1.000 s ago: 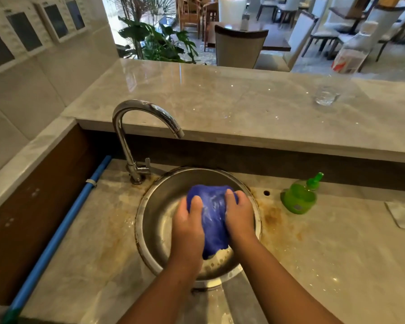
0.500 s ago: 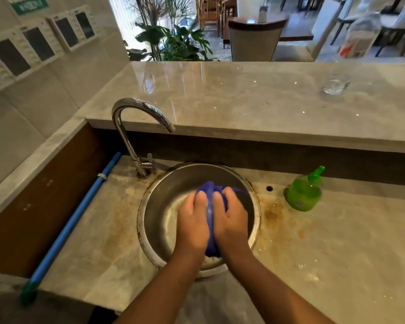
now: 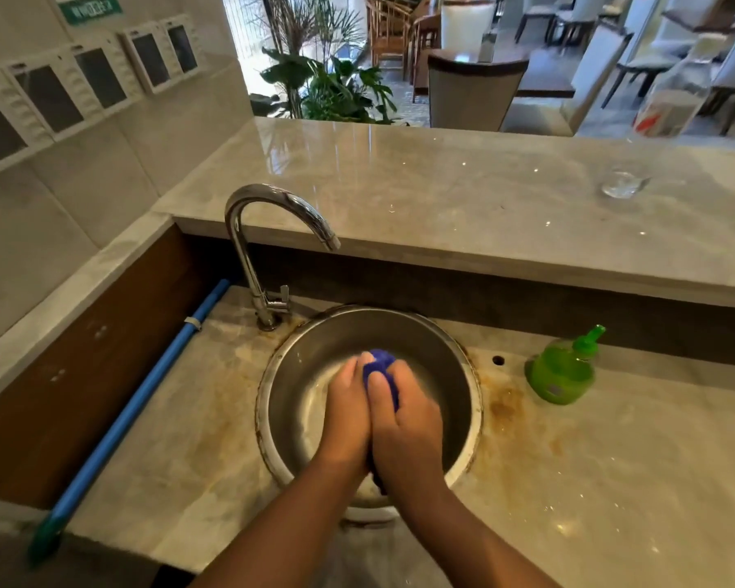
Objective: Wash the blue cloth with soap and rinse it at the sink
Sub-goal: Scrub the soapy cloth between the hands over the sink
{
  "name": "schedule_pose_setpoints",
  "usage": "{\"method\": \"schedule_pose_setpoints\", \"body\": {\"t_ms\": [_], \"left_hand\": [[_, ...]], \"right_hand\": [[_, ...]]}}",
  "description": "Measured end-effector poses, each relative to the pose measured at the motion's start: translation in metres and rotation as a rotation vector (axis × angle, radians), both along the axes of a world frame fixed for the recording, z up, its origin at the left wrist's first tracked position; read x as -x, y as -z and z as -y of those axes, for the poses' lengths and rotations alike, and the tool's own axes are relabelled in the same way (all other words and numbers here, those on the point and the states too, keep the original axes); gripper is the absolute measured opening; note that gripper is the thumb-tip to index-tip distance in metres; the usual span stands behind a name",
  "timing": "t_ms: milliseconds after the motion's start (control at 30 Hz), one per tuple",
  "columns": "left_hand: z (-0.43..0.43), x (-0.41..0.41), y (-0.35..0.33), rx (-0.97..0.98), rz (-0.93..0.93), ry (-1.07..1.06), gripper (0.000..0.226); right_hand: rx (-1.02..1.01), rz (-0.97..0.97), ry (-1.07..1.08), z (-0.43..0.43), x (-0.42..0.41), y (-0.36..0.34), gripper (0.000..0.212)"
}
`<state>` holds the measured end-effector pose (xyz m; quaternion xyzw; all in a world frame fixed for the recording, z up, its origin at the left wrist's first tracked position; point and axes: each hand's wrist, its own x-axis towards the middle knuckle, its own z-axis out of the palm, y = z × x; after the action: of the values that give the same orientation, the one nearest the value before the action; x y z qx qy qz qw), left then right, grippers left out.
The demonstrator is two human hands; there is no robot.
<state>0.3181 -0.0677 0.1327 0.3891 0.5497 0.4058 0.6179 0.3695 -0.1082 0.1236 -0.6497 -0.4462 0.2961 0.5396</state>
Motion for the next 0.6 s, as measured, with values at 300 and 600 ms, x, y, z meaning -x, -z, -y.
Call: {"method": "schedule_pose_setpoints", "body": {"t_ms": [300,600], "left_hand": [[-0.053,0.048,0.011,0.149,0.178,-0.008,0.035],[-0.096,0.077,0.030,0.332,0.327,-0.033,0.027]], "right_hand": [[0.103,0.016,0.079,-0.042,0.052,0.005,0.022],[0.164,-0.007,0.239,-0.082,0.064,0.031,0.026]]}}
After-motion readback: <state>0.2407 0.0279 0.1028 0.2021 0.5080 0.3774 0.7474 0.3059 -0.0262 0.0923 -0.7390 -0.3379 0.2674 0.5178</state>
